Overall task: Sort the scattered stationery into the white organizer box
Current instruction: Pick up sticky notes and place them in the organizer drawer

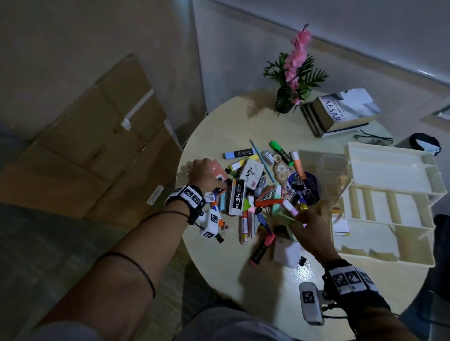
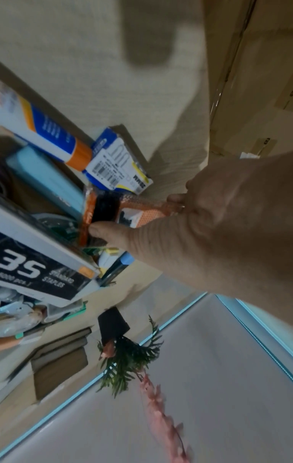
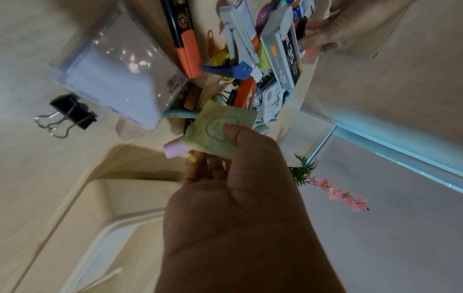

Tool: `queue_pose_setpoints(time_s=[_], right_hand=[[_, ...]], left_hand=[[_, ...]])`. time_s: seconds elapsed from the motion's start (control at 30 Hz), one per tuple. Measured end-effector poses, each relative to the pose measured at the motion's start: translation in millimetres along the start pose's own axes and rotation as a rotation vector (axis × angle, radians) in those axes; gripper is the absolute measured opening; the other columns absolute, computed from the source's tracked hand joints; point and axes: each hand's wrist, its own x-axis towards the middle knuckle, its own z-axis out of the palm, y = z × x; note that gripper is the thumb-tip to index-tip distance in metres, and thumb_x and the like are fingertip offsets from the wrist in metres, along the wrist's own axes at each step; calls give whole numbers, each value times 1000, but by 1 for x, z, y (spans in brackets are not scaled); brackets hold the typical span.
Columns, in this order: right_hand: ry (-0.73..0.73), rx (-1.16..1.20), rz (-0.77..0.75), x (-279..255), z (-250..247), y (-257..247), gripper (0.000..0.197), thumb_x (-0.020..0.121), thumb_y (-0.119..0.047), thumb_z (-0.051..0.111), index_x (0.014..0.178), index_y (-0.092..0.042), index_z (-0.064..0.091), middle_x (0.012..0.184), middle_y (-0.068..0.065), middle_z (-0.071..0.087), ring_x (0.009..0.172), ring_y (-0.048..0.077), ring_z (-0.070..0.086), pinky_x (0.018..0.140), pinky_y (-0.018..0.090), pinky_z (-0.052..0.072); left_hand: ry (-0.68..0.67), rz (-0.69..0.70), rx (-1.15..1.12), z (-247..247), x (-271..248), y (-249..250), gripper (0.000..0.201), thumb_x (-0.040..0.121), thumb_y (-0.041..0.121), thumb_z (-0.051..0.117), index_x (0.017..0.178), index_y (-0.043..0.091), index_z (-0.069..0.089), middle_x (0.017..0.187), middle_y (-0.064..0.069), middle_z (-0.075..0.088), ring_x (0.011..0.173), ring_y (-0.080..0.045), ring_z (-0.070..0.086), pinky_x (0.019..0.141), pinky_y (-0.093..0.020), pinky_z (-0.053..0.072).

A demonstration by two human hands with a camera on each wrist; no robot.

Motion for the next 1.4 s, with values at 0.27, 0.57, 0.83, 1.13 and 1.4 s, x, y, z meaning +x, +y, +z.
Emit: queue_pose_setpoints(time_s=[0.27,0.57,0.83,1.13,1.4], right_hand=[[48,583,39,-24,-26,14,11,102,-5,64,112,-5,67,104,10,79,96,27,77,79,36,63],[-53,816,-10,-43,-69,-2,20,104,-13,61,112,0,72,103,18,79,88,26,75,74,35,60],[-107,863,105,-46,-71,31,20,104,-14,62,117,2,65,104,18,78,90,28,74,77,46,63],[22,1028,315,-57,-88,96,37,93,12,67,123,-4,53,102,29,75,83,35,75,68,43,64],[-18,966,309,-45,-100,123,36,93,11,65,124,-7,59,110,31,74,93,39,74,90,53,59]], left_hand=[[280,251,-267,-38,-41,23,23,103,10,48,121,4,60,122,-15,53,92,-24,54,78,-33,43],[-83,532,-626,-16,-148,123,25,94,18,75,112,26,61,112,11,65,99,-1,65,76,-20,58],[-526,257,-837,62,-182,156,18,107,19,57,118,14,71,113,-6,77,98,-27,77,79,-42,64],[-218,799,537,96,-195,125,67,85,60,71,136,22,51,135,0,52,124,-24,48,97,-44,40],[-185,696,804,127,-194,136,70,73,53,81,127,16,55,122,-8,57,111,-29,53,98,-48,38]])
